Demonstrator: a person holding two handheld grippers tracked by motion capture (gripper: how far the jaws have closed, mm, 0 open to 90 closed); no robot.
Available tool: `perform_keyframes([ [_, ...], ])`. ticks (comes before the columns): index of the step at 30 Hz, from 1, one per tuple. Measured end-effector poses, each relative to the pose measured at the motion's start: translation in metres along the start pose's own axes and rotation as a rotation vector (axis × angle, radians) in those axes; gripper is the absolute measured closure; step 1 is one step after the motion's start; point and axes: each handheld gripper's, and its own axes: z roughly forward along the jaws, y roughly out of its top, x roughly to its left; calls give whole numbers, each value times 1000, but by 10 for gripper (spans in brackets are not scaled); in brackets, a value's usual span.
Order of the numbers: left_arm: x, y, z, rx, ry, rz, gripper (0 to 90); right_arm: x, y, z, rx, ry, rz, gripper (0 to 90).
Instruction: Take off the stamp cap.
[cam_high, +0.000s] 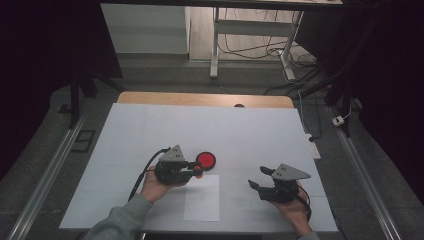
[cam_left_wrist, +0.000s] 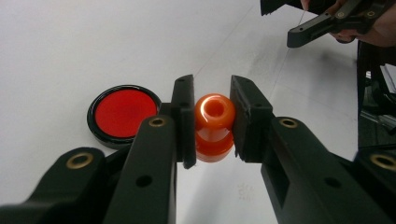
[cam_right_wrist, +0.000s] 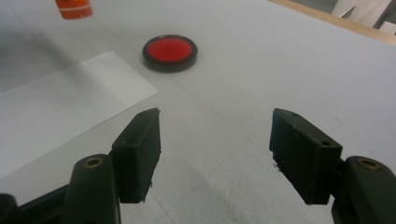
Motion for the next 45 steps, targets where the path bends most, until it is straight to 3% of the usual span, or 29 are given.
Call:
perform_keyframes([
  [15, 1, 0, 0, 0, 5, -7, 722, 13, 26, 17, 0, 52, -32, 346],
  [20, 1, 0, 1, 0, 2, -7, 722, 20, 34, 26, -23, 76, -27, 348],
  [24, 1, 0, 1, -2, 7, -5, 722, 24, 36, 32, -55, 112, -11, 356],
  [26, 1, 1, 1, -6, 9, -8, 722, 27, 37, 34, -40, 112, -40, 358],
  [45, 0, 3, 4, -1, 7, -2, 722, 41, 37, 48, -18, 157, -60, 357],
])
